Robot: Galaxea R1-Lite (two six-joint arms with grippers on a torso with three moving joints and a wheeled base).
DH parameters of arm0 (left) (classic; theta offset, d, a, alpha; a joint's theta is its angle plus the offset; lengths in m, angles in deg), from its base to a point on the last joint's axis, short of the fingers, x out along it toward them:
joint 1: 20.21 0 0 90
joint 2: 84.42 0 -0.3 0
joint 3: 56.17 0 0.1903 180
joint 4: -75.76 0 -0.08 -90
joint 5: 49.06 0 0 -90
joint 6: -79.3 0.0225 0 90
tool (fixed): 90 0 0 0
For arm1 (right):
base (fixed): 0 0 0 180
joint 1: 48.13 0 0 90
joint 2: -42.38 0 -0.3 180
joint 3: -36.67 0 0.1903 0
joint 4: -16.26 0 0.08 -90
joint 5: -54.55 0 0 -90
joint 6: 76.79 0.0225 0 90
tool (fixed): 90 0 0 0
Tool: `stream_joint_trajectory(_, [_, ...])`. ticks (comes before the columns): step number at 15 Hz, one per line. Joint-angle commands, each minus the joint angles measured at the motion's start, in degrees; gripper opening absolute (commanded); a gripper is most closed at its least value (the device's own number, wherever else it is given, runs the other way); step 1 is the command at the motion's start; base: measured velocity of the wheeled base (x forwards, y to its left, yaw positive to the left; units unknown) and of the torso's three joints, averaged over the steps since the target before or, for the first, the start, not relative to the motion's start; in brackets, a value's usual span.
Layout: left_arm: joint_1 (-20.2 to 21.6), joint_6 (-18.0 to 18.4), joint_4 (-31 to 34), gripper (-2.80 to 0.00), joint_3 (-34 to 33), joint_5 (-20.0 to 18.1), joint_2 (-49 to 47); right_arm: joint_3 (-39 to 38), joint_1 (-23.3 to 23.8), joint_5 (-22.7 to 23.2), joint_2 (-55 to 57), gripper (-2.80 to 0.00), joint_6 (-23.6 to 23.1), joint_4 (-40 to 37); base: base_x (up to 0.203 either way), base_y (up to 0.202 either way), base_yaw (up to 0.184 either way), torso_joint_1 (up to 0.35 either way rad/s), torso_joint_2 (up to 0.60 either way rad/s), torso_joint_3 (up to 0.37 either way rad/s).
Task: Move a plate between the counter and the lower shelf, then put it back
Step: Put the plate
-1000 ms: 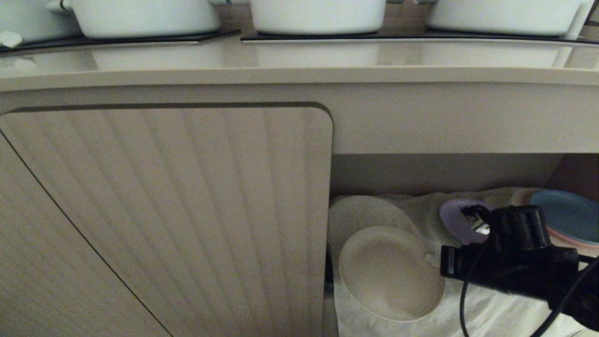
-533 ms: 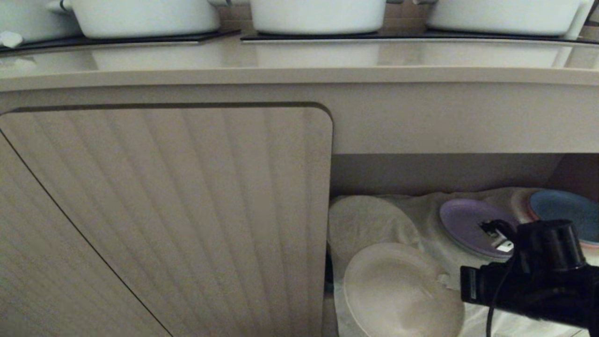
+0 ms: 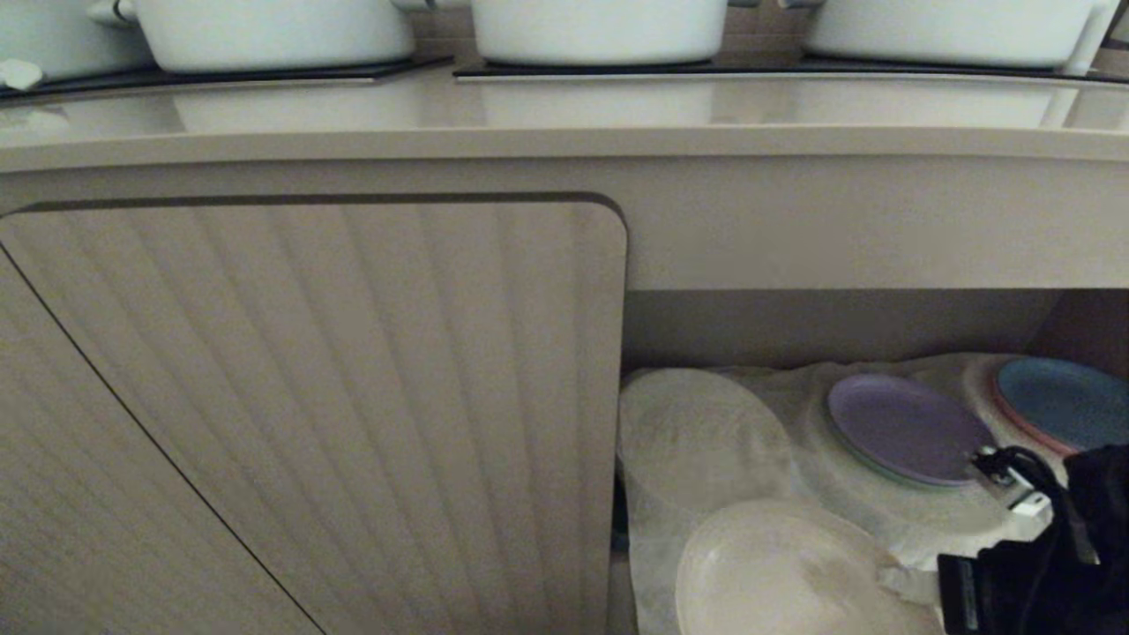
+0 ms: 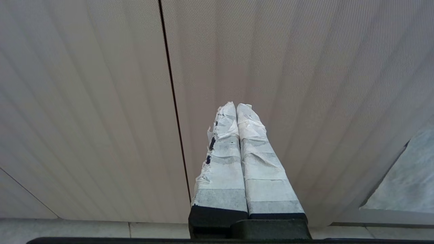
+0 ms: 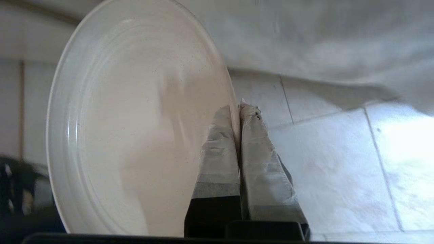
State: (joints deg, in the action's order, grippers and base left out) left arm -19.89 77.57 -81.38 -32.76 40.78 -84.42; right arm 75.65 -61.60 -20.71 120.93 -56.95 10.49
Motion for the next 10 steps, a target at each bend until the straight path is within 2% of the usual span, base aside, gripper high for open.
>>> stream_joint_trajectory(1, [0.02, -0.03, -0.02, -2.8, -0.04, -0.01, 0.0, -1.67, 0.05, -0.04, -8.82, -2.8, -1.03, -3.67, 0.0, 0.0, 0.0, 0.0, 0.0, 0.0])
stream_joint_trajectory(6, [0.02, -0.03, -0.02, -2.8, 0.03, -0.01, 0.0, -3.4, 3.12, -0.32, -21.14, -2.8, -1.36, -17.06, 0.0, 0.0, 0.0, 0.0, 0.0, 0.0])
stream_joint_trajectory(10, [0.02, -0.03, -0.02, -2.8, 0.04, -0.01, 0.0, -5.05, 3.89, -0.32, -26.39, -2.8, -1.27, -21.1, 0.0, 0.0, 0.0, 0.0, 0.0, 0.0])
